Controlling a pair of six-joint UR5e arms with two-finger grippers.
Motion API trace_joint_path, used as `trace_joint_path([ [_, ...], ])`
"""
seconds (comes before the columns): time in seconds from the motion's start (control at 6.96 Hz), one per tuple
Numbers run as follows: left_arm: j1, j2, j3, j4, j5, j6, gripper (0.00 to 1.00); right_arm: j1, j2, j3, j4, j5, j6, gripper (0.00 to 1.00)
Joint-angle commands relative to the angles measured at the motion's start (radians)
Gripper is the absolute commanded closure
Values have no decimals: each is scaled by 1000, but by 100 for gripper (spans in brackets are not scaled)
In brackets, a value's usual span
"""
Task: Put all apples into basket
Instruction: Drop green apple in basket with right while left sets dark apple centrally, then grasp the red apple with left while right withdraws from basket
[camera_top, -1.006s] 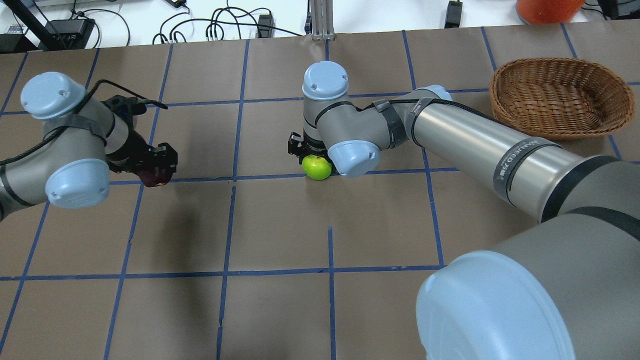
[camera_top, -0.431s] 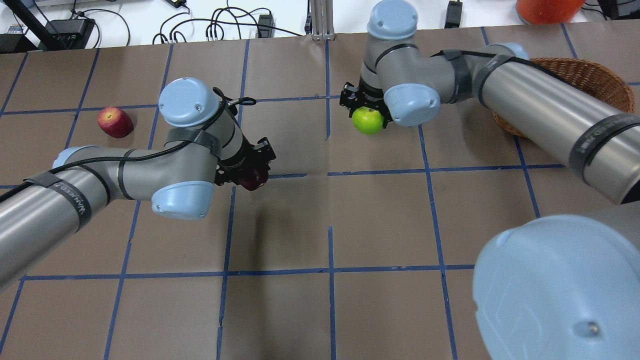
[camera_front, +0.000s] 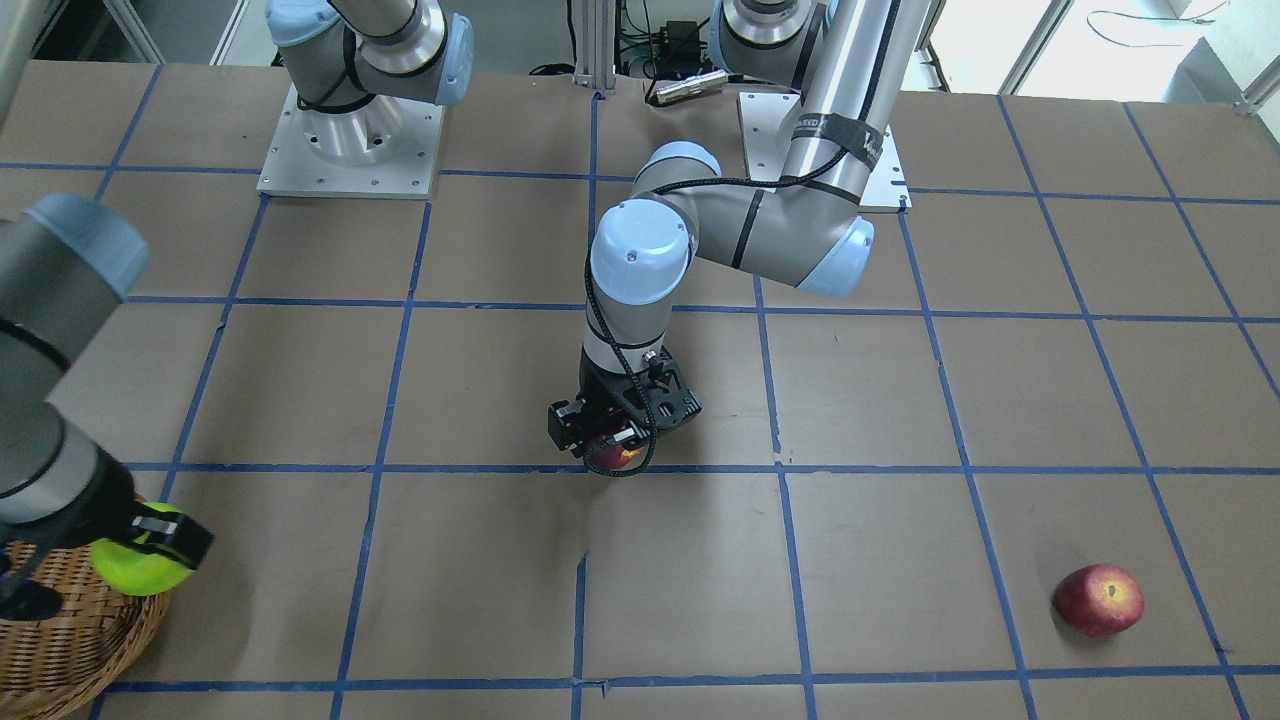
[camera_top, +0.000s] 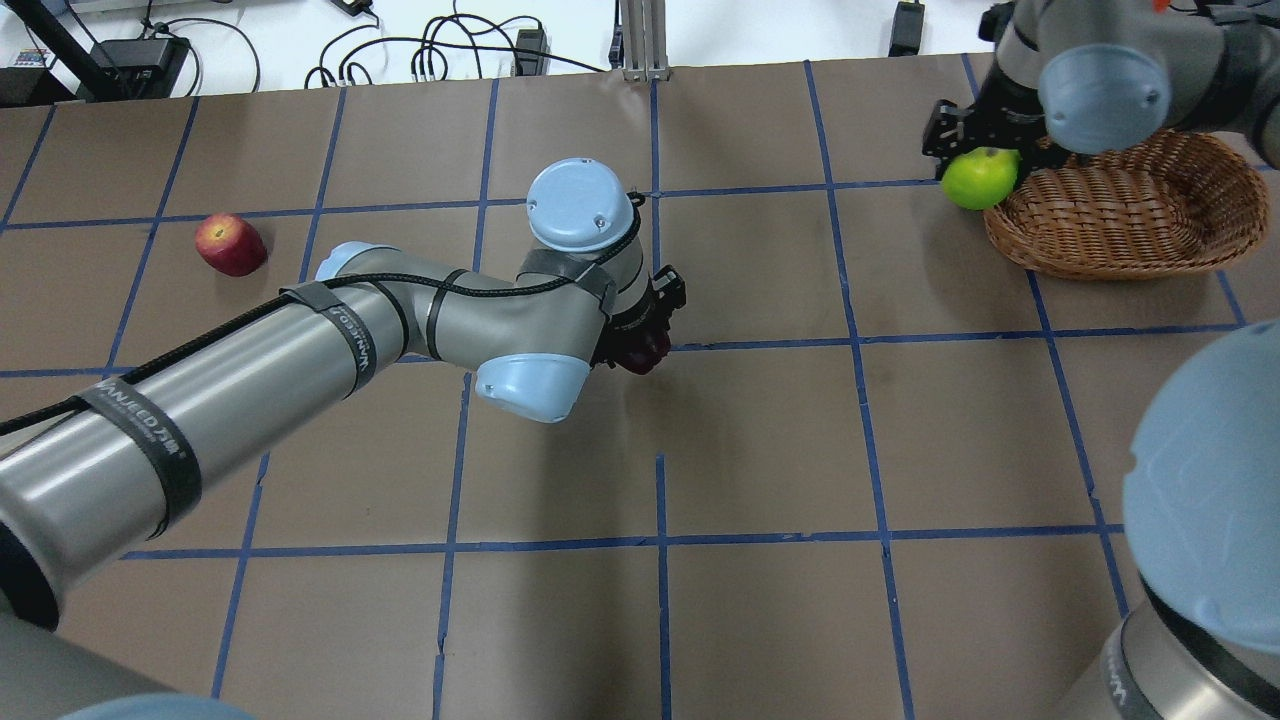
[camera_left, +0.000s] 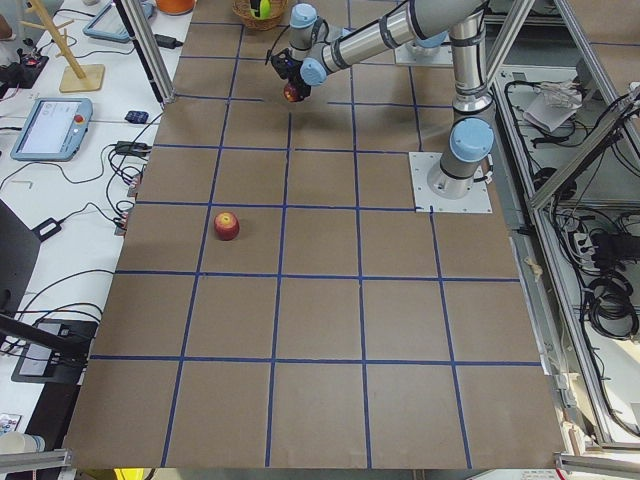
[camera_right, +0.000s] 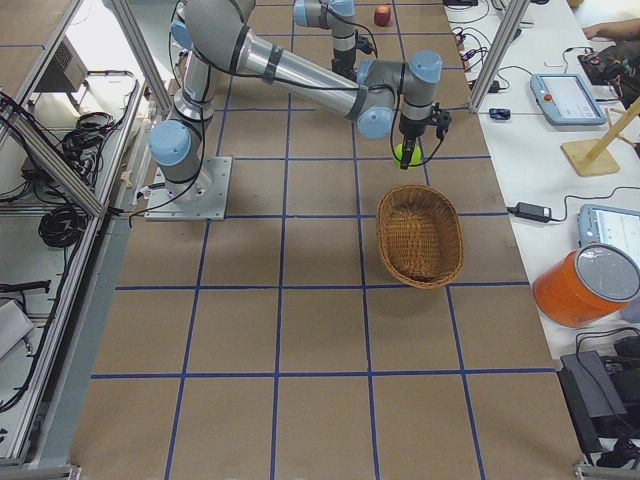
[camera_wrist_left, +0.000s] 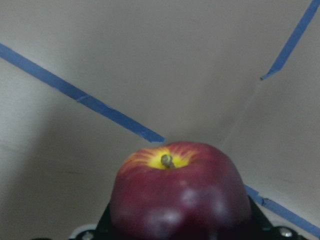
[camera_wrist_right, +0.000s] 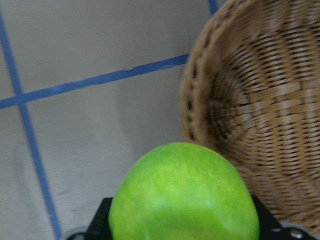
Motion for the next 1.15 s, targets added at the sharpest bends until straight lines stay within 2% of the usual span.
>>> trace_joint_path([
  [0.0, -2, -27, 41, 23, 2, -4, 0, -113, 30, -8, -43, -67, -244, 100],
  [0.14, 32, -1, 60, -40, 2, 17, 0, -144, 69, -30, -115, -105, -296, 100],
  [0.29, 85, 28, 112, -157, 2, 118, 0, -180, 112, -57, -123, -101, -348, 100],
  [0.43, 157, 57, 210, -328, 5, 245, 0, -202, 140, -73, -123, -104, -388, 100],
  [0.58, 252, 67, 282, -447, 16, 456, 0, -246, 168, -79, -134, -103, -453, 100],
  [0.72, 376, 65, 294, -459, 86, 743, 0, -268, 204, -85, -213, -102, -490, 89],
  [0.86, 486, 58, 292, -442, 126, 1014, 0, -273, 212, -85, -255, -101, -543, 30],
  [1.01, 583, 36, 303, -406, 124, 1195, 0, -273, 196, -90, -240, -92, -570, 0],
])
